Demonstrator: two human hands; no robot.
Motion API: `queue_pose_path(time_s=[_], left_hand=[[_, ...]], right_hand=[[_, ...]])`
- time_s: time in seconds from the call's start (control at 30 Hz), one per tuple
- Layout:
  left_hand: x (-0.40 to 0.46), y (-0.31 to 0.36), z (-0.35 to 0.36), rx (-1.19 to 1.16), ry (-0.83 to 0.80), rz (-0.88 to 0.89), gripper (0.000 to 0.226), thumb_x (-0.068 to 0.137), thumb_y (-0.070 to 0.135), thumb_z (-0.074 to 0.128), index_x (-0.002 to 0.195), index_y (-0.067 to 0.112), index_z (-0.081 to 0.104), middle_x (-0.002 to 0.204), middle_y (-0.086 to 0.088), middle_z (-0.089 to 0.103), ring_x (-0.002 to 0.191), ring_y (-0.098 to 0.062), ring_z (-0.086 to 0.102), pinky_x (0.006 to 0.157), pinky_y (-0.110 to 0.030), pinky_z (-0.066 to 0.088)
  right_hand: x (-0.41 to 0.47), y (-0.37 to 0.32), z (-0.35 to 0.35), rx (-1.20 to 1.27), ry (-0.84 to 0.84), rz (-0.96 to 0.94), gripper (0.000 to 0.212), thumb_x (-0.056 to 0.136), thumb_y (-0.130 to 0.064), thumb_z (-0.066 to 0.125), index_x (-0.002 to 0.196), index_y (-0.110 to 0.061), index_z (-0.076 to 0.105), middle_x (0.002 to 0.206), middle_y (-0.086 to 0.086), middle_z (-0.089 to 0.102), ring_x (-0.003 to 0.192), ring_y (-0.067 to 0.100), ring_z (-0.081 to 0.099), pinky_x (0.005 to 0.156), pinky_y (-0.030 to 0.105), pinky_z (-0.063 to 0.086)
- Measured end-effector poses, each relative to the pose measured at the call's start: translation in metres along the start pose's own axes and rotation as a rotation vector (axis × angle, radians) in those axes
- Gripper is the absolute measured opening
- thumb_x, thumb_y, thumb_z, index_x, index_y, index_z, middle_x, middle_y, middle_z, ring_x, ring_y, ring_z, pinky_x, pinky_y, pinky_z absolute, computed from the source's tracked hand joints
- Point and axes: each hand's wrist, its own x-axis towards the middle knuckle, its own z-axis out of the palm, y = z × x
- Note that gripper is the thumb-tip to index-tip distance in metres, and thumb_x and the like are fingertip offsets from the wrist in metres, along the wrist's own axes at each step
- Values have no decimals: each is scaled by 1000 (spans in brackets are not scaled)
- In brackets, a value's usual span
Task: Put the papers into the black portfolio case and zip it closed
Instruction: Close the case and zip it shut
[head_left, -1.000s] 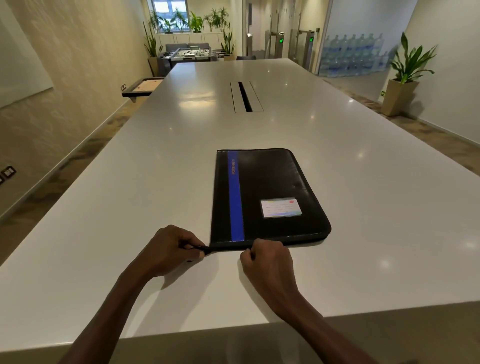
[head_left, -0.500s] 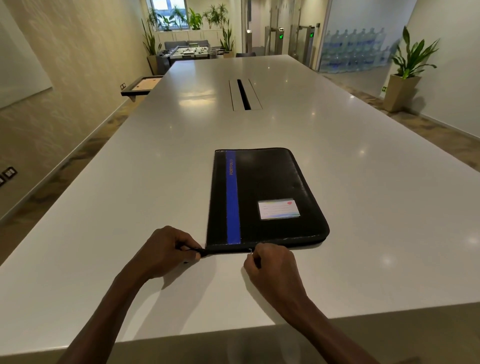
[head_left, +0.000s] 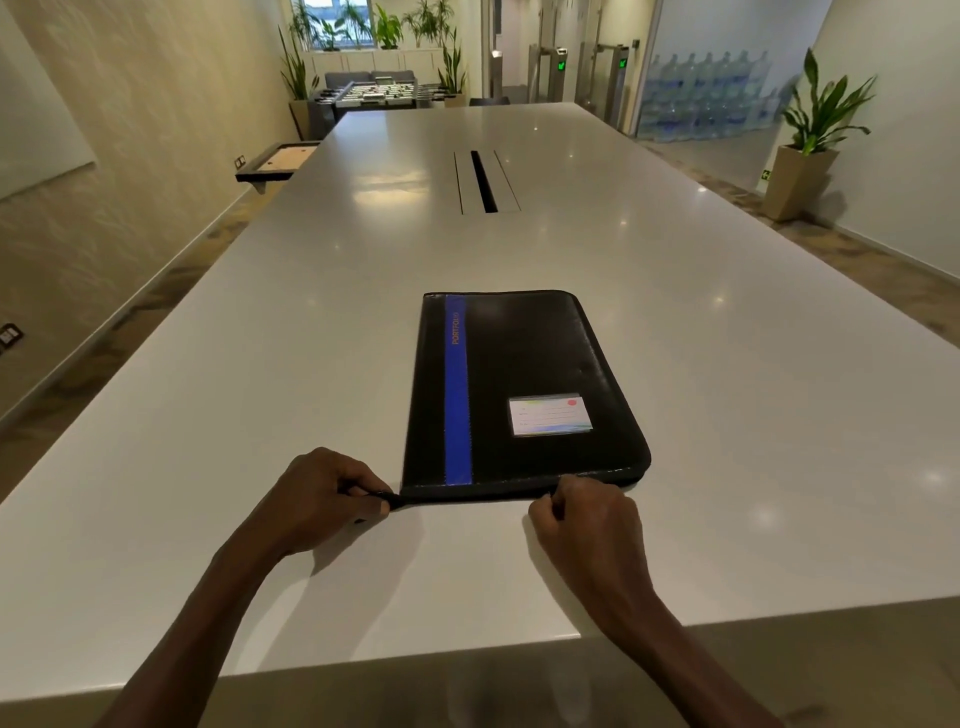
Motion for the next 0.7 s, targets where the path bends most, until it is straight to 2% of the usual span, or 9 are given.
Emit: queue_pose_path(time_s=[0.2, 0.37, 0.47, 0.6, 0.7], left_hand=[[0, -3, -1, 1, 17, -21, 16, 75, 16, 78, 76, 32, 79, 62, 10, 70, 57, 4, 59, 50, -8, 37], [0, -3, -3, 5, 25, -44, 15, 75, 17, 79, 74, 32, 78, 60, 12, 69, 56, 2, 60, 54, -14, 38], [0, -1, -3, 18, 11, -54, 15, 75, 16, 79, 75, 32, 79, 60, 11, 69, 57, -2, 60, 56, -17, 40], [0, 2, -3, 46, 28, -57, 17, 75, 16, 79, 74, 33, 78, 60, 12, 69, 62, -5, 61, 57, -18, 40], [0, 3, 0, 140, 74, -52, 17, 73, 23, 81, 76, 38, 74, 68, 15, 69, 72, -4, 63, 61, -20, 41]], right_hand=[[2, 13, -9, -46, 57, 25, 26, 85, -17, 68, 60, -14, 61, 49, -3, 54, 41, 6, 45, 46, 9, 28], [10, 38, -36, -102, 84, 60, 32, 85, -19, 67, 57, -22, 54, 45, -12, 43, 39, 0, 41, 46, 8, 20], [12, 48, -47, -118, 108, 54, 34, 83, -16, 69, 54, -20, 51, 44, -13, 39, 39, 1, 39, 44, 12, 19], [16, 60, -53, -92, 95, 58, 28, 83, -18, 67, 58, -14, 56, 51, -1, 53, 47, 10, 49, 45, 23, 34], [17, 67, -58, -20, 73, 31, 23, 83, -18, 68, 62, -14, 60, 56, -2, 58, 53, 12, 55, 52, 31, 46]])
